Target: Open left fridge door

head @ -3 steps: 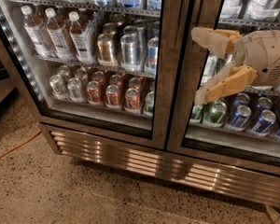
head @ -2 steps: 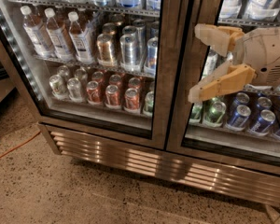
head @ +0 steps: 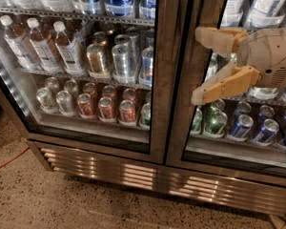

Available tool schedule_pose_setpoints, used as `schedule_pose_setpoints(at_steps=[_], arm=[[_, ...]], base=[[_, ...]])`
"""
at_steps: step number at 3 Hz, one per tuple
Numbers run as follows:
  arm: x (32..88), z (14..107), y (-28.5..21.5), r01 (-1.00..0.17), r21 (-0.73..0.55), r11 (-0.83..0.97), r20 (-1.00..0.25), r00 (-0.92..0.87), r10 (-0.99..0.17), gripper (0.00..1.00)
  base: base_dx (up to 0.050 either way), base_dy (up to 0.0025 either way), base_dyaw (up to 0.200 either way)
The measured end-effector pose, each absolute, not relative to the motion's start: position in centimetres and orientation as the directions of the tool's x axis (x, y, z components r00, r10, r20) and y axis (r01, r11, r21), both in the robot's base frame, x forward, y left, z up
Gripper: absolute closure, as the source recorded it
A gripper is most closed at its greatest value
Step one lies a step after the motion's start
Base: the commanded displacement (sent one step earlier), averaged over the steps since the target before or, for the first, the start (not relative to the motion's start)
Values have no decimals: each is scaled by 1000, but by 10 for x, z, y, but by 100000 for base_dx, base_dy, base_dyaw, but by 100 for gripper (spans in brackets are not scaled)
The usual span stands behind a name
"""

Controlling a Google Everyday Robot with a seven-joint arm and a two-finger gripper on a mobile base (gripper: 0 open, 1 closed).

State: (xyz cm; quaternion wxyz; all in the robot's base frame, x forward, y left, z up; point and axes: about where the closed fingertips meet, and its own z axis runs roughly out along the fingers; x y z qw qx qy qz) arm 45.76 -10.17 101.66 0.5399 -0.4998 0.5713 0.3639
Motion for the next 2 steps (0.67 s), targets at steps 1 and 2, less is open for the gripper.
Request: schedule_pose_setpoints(at_steps=[1,2], arm=[[458,1017,-102,-964,-124,236,-981,83,-178,0],[458,1017,-102,-964,-124,236,-981,83,-178,0]], base=[[-9,10,19483],[-4545,191,-8400]])
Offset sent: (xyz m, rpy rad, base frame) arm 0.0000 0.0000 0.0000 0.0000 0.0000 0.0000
